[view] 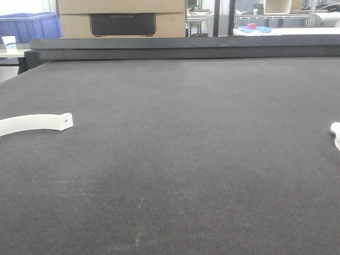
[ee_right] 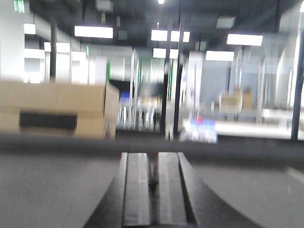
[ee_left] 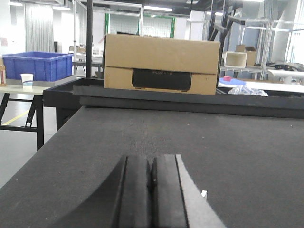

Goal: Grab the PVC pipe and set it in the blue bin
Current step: 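Lower both grippers over the two white curved PVC pipe pieces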

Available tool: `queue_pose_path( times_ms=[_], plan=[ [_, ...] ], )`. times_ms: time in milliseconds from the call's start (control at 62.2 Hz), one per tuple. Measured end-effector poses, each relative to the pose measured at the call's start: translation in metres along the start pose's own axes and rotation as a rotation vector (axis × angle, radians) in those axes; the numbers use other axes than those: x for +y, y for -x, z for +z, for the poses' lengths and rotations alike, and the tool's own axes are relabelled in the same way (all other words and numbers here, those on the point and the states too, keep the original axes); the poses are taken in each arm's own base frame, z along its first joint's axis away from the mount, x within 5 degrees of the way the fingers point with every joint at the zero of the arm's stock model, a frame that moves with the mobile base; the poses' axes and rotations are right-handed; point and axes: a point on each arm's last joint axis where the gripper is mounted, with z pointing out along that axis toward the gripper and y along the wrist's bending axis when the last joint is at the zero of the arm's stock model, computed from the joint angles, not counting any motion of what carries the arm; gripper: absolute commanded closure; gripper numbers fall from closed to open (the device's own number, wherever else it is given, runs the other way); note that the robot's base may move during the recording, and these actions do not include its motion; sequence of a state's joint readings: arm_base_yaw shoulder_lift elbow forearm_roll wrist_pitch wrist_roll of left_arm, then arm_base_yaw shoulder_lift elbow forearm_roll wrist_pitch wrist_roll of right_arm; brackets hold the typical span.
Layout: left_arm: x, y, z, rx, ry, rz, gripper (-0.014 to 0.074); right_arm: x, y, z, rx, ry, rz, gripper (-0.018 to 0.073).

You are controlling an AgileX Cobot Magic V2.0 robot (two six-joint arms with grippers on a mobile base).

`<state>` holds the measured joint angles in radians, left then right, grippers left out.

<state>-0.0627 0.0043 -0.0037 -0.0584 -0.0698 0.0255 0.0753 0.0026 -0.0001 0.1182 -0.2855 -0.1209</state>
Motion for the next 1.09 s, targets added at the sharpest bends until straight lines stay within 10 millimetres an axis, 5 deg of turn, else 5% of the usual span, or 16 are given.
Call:
queue_pose_path(
  times_ms=[161, 370, 547, 820, 965, 1094],
  plan=[
    [-0.001, 0.030, -0.002, -0.042, -0.005, -0.002, 0.0707, 0.000, 0.019, 0.002, -0.065, -0.002, 0.002, 0.0721],
    [-0.004, 0.099, -0.013, -0.152, -0.015, 0.001, 0.0707, 0.000, 0.086, 0.004, -0.200, 0.005, 0.008, 0.0721],
    [-0.006, 0.146, -0.008, -0.126, -0.011, 0.035, 0.0707, 0.002, 0.128, 0.018, -0.147, 0.023, 0.007, 0.0721],
    [-0.007, 0.187, 0.055, 0.147, -0.008, 0.045, 0.0707, 0.007, 0.150, 0.076, 0.203, 0.064, 0.006, 0.0721],
    [-0.007, 0.182, 0.104, 0.341, -0.006, 0.049, 0.0707, 0.011, 0.141, 0.110, 0.465, 0.094, 0.024, 0.0721],
    [-0.007, 0.159, 0.142, 0.544, -0.007, 0.042, 0.0707, 0.014, 0.122, 0.137, 0.665, 0.112, 0.032, 0.0721]
  ],
)
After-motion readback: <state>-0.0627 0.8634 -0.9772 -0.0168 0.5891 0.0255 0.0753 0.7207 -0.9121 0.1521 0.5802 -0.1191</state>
